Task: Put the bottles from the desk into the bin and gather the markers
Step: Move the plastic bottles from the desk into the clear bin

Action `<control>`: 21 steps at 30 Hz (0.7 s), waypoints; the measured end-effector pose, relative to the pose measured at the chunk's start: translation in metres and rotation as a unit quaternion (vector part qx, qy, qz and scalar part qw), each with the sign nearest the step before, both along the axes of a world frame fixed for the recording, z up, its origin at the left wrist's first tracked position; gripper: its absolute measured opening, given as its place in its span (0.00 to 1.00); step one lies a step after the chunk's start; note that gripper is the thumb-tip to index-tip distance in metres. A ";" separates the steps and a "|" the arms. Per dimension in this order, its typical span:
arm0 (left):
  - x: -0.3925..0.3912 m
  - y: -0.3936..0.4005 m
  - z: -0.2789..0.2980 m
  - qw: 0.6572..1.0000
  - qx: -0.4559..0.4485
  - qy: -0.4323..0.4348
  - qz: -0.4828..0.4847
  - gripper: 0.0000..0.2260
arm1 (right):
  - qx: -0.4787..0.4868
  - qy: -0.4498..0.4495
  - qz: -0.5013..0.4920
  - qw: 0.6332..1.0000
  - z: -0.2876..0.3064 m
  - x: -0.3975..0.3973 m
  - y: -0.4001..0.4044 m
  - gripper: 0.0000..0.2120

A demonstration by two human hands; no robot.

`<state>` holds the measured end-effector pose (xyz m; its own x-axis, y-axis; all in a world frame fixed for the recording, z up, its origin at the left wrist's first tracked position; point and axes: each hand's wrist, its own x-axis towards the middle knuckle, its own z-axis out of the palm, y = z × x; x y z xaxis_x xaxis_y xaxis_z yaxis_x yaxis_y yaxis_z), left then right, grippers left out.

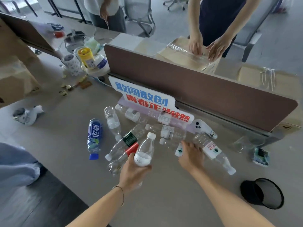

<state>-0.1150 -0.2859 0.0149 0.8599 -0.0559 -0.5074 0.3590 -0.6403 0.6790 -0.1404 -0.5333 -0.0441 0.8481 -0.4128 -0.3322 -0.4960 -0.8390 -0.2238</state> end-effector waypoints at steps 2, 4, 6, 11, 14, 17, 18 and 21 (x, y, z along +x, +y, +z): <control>0.000 0.001 0.001 1.000 -0.011 0.004 0.026 0.20 | -0.017 0.011 0.009 1.000 -0.005 -0.002 0.002 0.31; 0.000 0.002 0.004 0.999 -0.018 0.006 0.039 0.20 | -0.026 0.008 0.015 1.000 -0.007 -0.004 0.004 0.32; 0.002 0.003 0.005 0.999 -0.027 0.005 0.040 0.21 | -0.018 -0.009 0.009 1.000 -0.004 -0.007 0.007 0.34; 0.004 0.002 0.011 0.998 -0.051 0.009 0.044 0.22 | 0.030 -0.048 -0.037 0.998 0.024 -0.018 0.012 0.36; 0.002 -0.002 0.014 0.998 -0.064 0.011 0.028 0.23 | 0.035 -0.082 -0.074 0.993 0.049 -0.034 0.012 0.28; -0.006 -0.011 0.019 0.997 -0.071 0.007 -0.003 0.20 | 0.033 -0.109 -0.102 0.988 0.075 -0.057 0.012 0.29; -0.010 -0.015 0.021 0.997 -0.077 0.009 -0.011 0.18 | 0.031 -0.117 -0.114 0.986 0.083 -0.066 0.012 0.30; -0.027 -0.031 0.022 0.994 -0.098 0.025 -0.052 0.19 | 0.041 -0.134 -0.172 0.975 0.104 -0.100 0.010 0.31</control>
<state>-0.1417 -0.3172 0.0373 0.8182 -0.2445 -0.5203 0.3350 -0.5328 0.7771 -0.2407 -0.5237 0.0600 0.7253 -0.6694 -0.1608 -0.6589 -0.6072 -0.4441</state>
